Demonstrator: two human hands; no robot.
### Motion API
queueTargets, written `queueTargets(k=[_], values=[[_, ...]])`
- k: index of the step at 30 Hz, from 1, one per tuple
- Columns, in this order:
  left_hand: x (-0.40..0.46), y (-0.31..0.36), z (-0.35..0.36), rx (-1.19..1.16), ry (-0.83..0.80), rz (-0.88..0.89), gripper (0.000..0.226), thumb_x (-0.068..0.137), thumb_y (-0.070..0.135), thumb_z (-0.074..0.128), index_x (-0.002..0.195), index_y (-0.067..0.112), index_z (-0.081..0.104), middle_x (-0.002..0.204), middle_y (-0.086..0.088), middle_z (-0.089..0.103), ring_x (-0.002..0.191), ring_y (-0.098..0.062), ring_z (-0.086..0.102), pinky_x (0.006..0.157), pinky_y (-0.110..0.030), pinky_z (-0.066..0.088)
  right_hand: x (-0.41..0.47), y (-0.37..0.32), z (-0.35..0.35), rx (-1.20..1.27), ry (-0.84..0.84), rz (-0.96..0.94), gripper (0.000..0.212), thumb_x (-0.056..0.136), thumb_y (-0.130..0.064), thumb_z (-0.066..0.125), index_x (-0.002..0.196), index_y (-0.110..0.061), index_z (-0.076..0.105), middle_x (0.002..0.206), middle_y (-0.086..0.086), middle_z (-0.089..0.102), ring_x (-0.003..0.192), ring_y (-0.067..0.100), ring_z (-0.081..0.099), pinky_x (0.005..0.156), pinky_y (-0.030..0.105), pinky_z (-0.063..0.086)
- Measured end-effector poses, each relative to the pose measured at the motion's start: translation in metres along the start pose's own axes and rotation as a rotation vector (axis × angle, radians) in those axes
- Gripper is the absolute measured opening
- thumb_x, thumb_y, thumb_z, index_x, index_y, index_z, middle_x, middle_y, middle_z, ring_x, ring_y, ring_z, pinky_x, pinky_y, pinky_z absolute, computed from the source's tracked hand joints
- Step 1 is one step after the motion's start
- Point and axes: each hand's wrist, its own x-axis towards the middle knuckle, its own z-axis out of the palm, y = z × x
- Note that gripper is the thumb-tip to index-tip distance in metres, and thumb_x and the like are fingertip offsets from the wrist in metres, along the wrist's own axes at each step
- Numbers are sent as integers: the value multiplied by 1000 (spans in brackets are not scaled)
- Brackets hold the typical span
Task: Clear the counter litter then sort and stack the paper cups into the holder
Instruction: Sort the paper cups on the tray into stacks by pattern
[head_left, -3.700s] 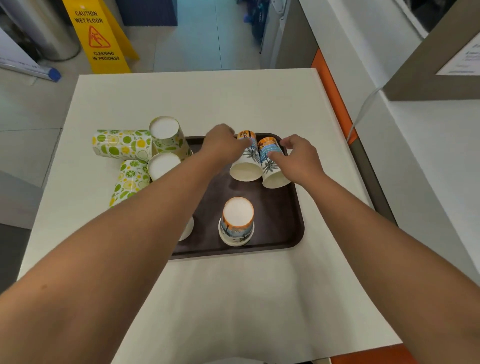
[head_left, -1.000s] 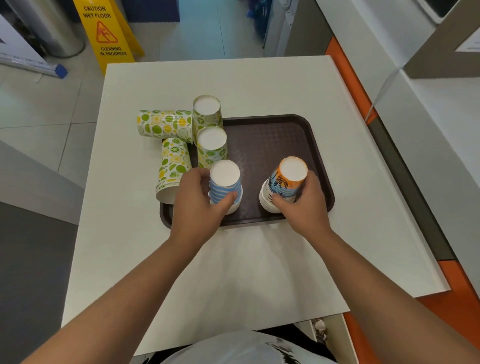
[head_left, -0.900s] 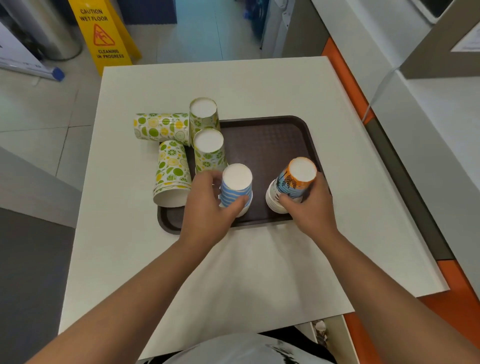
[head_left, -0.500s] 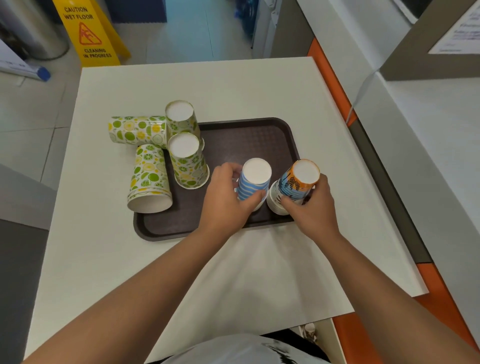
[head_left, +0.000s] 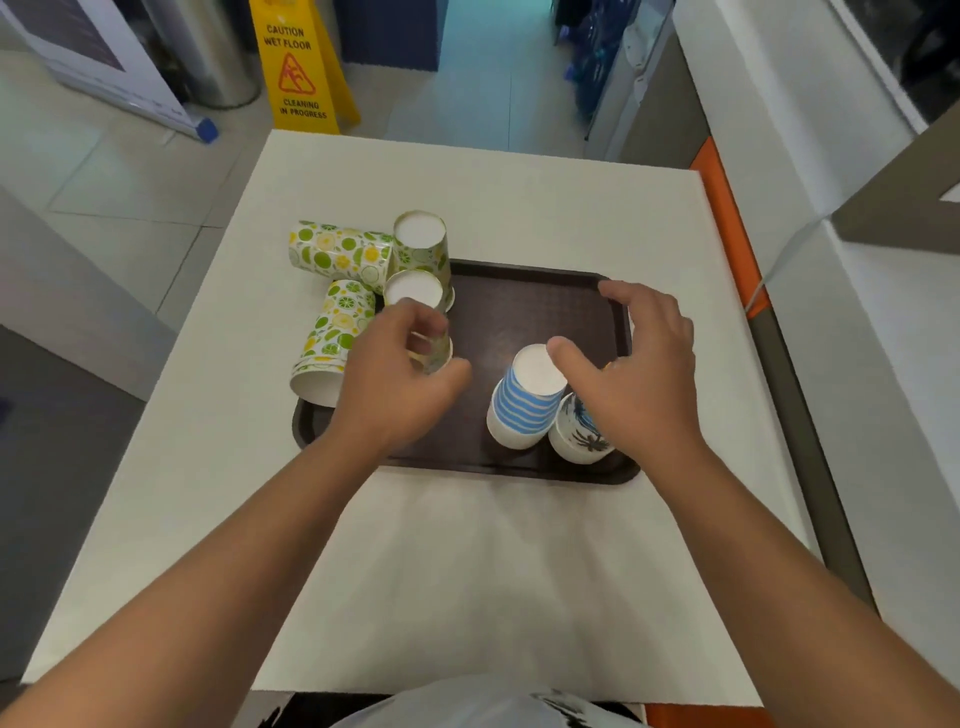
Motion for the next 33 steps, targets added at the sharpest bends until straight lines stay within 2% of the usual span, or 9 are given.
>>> queueTargets(k=[5, 8, 13, 15, 19, 23, 26, 30, 33], values=[[29, -14, -48, 50, 169, -26, 19, 77, 23, 70, 93, 20, 61, 92, 8, 65, 81, -11, 62, 69, -18, 47, 14, -47, 23, 32, -65, -91, 51, 77, -41, 69, 123, -27, 54, 127, -9, 49, 123, 13, 40, 103, 31, 35], [51, -41, -65, 179, 157, -91, 34, 79, 32, 73, 106, 17, 60, 107, 1, 63, 91, -16, 60, 77, -27, 46, 21, -71, 53, 46, -156, -123, 56, 78, -37, 70, 129, -23, 51, 128, -6, 46, 123, 13, 38, 94, 20, 29], [74, -76, -68, 403, -58, -314, 87, 71, 63, 71, 132, 7, 44, 130, -14, 51, 122, -32, 50, 96, -41, 43, 32, -82, 123, -6, -345, -17, 85, 73, -32, 75, 143, -15, 31, 136, 6, 38, 129, 23, 38, 101, 32, 37], [79, -83, -65, 476, -184, -379, 95, 70, 70, 67, 133, 4, 40, 132, -16, 50, 123, -33, 49, 96, -41, 43, 37, -76, 145, -24, -360, 69, 95, 68, -32, 78, 145, -15, 26, 139, 8, 35, 132, 25, 36, 104, 39, 39], [82, -90, -60, 501, -336, -417, 95, 73, 67, 66, 136, 4, 33, 135, -15, 50, 124, -32, 50, 90, -36, 43, 39, -63, 169, 17, -290, 181, 93, 69, -30, 81, 143, -12, 27, 141, 9, 35, 130, 25, 39, 99, 31, 37], [79, -93, -58, 406, -372, -425, 94, 74, 62, 69, 139, 6, 32, 135, -13, 50, 122, -30, 51, 91, -33, 46, 34, -55, 173, 72, -207, 212, 69, 71, -29, 80, 128, -14, 43, 128, 6, 48, 118, 20, 49, 84, 25, 37], [79, -97, -66, 205, -409, -530, 90, 64, 61, 74, 130, 8, 43, 122, -8, 56, 107, -26, 60, 84, -42, 57, 28, -51, 167, 75, -177, 246, 69, 68, -30, 81, 126, -17, 45, 126, 4, 50, 115, 19, 51, 84, 27, 40], [81, -98, -86, -129, -434, -630, 47, 73, 50, 71, 98, 10, 67, 100, -8, 70, 82, -20, 70, 66, -32, 61, 9, -44, 159, 74, -192, 267, 72, 67, -32, 82, 127, -20, 44, 126, 2, 50, 114, 18, 51, 88, 30, 44], [83, -93, -105, -267, -411, -642, 35, 78, 46, 68, 95, 15, 68, 97, -6, 72, 81, -19, 69, 65, -29, 56, -9, -43, 159, 127, -210, 250, 74, 65, -35, 84, 125, -23, 43, 123, -2, 54, 110, 13, 54, 86, 26, 45]])
